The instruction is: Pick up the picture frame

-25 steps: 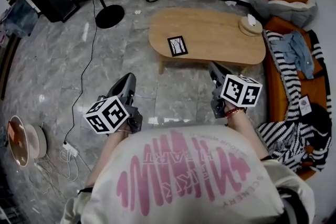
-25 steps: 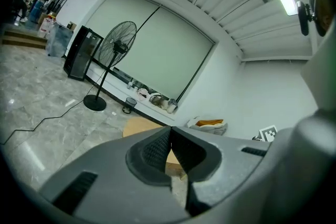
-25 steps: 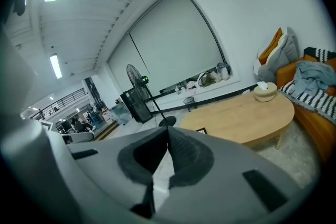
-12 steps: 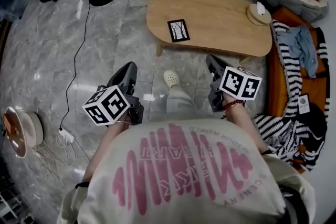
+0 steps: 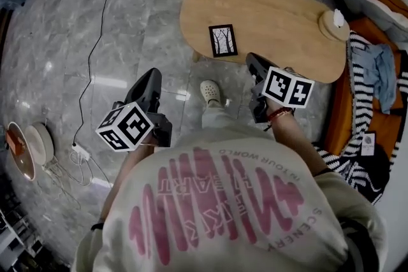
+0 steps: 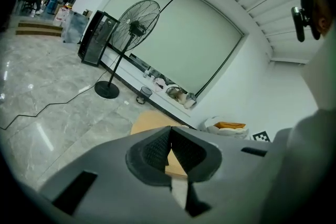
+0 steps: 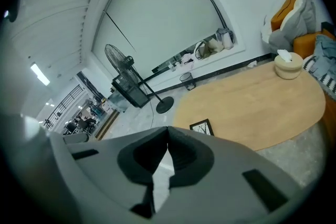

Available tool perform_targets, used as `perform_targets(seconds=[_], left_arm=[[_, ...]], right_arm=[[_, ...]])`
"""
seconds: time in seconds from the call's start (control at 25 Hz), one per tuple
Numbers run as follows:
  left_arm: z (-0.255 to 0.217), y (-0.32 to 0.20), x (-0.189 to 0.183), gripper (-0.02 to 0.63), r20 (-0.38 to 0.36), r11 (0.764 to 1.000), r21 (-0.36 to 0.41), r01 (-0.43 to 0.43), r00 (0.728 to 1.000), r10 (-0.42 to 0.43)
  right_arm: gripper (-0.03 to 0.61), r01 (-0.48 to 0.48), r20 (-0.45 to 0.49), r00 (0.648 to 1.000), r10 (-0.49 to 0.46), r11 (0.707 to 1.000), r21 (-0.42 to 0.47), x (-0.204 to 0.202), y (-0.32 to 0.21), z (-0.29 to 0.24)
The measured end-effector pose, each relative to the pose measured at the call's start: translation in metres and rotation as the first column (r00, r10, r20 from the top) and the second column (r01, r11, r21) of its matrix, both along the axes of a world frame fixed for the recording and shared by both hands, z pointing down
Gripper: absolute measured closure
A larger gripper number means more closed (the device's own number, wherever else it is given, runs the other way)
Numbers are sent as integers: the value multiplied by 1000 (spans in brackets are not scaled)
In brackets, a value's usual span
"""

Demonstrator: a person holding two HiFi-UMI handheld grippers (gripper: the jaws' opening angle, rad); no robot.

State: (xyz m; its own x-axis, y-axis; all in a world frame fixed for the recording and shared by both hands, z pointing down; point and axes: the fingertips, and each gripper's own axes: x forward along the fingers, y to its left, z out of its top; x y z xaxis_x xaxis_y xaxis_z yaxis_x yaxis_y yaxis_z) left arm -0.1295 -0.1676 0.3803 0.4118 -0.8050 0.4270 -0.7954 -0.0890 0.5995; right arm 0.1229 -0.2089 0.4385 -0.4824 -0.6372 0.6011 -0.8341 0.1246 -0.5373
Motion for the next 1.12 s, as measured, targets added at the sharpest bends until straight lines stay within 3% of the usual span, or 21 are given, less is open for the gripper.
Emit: perform_targets(seconds=[0.24, 0.44, 0.64, 0.76, 0.88, 1.08, 1.12], left_arm=[[19, -34, 2, 611, -44, 993, -8, 114, 992, -114], [59, -56, -11, 611, -31, 987, -112, 111, 993, -115], [86, -51, -7, 611, -26, 978, -188, 92, 995, -98], [96, -48, -3, 611, -11, 972, -220, 88, 996, -93], [105, -47, -1, 611, -13, 964, -252, 84, 996, -91], [119, -36, 0, 611, 1, 950, -311, 14, 1000, -14], [123, -34, -1, 611, 3, 946, -324, 12, 1000, -11]], right_arm=[[574, -44, 86, 994, 61, 981, -191, 3, -32, 82], [574, -130, 198, 957, 212, 924, -360, -13, -51, 150], [574, -198, 264, 894, 361, 848, -491, -20, -53, 197], [574, -205, 245, 887, 392, 809, -551, -24, -45, 222], [574, -214, 218, 871, 440, 740, -638, -29, -35, 249], [571, -236, 218, 809, 546, 642, -730, -36, -26, 284], [527, -237, 223, 798, 560, 632, -738, -37, -25, 288]])
